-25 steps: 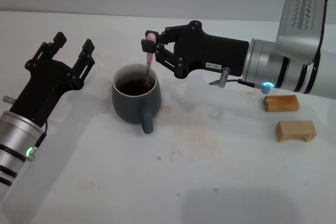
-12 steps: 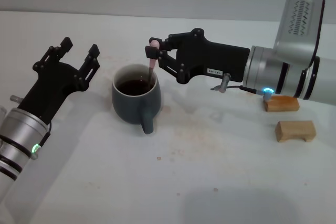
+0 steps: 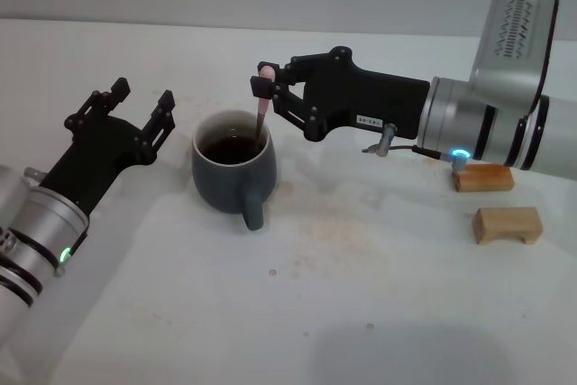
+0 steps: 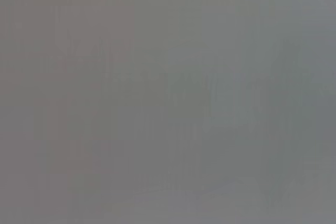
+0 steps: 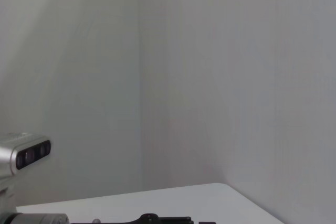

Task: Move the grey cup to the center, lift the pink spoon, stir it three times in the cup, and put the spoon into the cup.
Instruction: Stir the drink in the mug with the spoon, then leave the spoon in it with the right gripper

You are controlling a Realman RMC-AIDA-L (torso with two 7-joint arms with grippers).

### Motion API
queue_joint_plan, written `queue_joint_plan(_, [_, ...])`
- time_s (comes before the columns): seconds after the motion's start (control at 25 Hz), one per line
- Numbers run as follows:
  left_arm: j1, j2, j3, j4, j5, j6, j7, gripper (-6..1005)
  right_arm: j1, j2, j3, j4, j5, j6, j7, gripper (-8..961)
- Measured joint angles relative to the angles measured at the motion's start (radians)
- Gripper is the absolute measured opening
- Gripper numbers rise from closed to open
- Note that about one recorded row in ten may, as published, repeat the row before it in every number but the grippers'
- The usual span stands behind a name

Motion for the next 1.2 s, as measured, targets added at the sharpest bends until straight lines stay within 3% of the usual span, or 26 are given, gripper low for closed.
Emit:
queue_joint_plan(0.32, [0.006, 0.000, 0.007, 0.032, 0.002, -0.022, 0.001, 646, 0.002, -0.001, -0.001, -0.005, 0.001, -0.008, 0.000, 110])
queue_joint_plan(0.56, [0.001, -0.002, 0.074, 0.035, 0.002, -0.054, 0.002, 646, 0.006, -0.003, -0.001, -0.008, 0.001, -0.009, 0.000, 109])
queue_joint_plan(1.2, [-0.024, -0.004, 0.133, 0.021, 0.001, -0.086, 0.003, 646, 0.008, -0.008, -0.001, -0.012, 0.001, -0.023, 0.002, 109])
